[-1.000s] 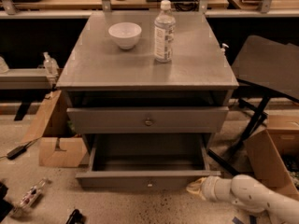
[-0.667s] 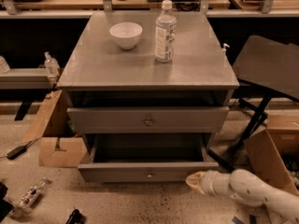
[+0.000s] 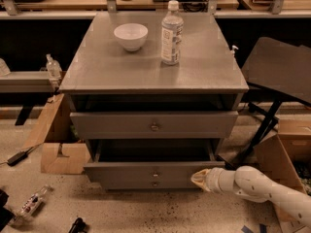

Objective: Close middle drawer

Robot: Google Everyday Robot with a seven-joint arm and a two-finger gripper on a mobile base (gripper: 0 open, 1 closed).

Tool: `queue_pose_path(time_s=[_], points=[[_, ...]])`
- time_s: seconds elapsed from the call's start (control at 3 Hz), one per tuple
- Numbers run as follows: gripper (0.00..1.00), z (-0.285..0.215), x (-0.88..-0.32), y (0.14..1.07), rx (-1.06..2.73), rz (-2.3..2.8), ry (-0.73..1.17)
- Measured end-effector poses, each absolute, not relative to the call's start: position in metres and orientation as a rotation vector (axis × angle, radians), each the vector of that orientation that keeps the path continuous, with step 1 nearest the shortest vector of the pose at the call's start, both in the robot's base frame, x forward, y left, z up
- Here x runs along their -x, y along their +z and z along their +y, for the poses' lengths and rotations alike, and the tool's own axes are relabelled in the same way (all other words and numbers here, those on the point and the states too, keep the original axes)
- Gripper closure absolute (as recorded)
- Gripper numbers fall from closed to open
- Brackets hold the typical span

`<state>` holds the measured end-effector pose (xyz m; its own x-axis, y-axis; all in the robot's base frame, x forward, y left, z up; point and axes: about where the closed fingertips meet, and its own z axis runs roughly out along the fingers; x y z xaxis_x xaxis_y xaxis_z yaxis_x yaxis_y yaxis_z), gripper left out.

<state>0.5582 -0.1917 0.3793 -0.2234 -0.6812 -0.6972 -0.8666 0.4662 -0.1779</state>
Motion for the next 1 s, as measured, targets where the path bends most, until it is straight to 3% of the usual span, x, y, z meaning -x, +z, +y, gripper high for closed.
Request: queue_pose_path(time_s=[0.33, 0.67, 1.0], points=[[1.00, -0.1880, -0.5914, 0.3847, 1.299, 1.950, 0.321], [0.98, -0.1885, -0.5896, 0.3843, 1.300, 1.950, 0.322], [0.76, -0.1868, -0.5891, 0.3834, 1.301, 1.950, 0.326]])
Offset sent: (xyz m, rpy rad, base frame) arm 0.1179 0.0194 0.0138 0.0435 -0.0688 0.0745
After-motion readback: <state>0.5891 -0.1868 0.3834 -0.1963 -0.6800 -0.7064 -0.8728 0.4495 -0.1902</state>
